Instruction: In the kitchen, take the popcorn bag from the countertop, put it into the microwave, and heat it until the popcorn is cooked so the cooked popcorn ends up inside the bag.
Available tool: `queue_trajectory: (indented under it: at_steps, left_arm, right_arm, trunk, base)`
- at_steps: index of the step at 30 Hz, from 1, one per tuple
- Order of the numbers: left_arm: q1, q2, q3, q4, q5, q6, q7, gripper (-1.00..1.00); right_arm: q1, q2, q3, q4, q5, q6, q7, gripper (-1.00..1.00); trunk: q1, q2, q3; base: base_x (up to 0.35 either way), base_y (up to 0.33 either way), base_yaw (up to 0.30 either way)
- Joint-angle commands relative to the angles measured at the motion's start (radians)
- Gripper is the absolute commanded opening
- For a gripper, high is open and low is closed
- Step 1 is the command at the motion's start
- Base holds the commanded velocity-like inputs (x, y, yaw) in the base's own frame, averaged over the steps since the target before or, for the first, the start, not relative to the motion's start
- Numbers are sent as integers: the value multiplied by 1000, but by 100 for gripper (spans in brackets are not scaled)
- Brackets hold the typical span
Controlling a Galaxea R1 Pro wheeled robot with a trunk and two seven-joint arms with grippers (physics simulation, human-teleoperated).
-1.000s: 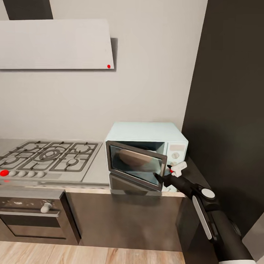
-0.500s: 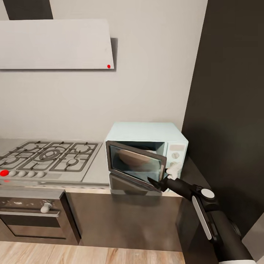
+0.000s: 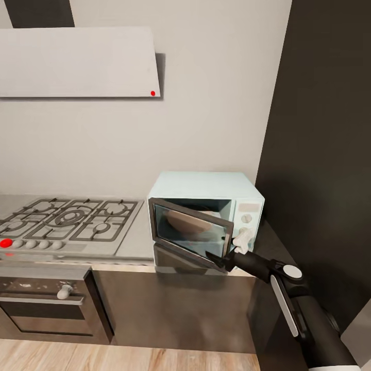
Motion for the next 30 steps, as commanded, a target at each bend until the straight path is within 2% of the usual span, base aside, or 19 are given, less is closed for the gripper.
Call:
queue_trajectory:
  at_steps: [1,17,30]
  left_arm:
    - [-1,0,1,1,1,-4,1,100]
    - [-1,0,0,1,1,-4,1,100]
    - [-1,0,1,1,1,-4,1,100]
  right_arm:
    - [-1,0,0,-1,1,7,3,100]
    - [0,0,2,-2,1,7,3,100]
    - [0,0,16,-2,1,7,3,100]
  trunk:
    - [0,-1,-1]
    - [0,-1,-1]
    - [0,-1,-1]
  base:
    - [-21,20,0]
    - [-93,84,0]
    - [-153,88,0]
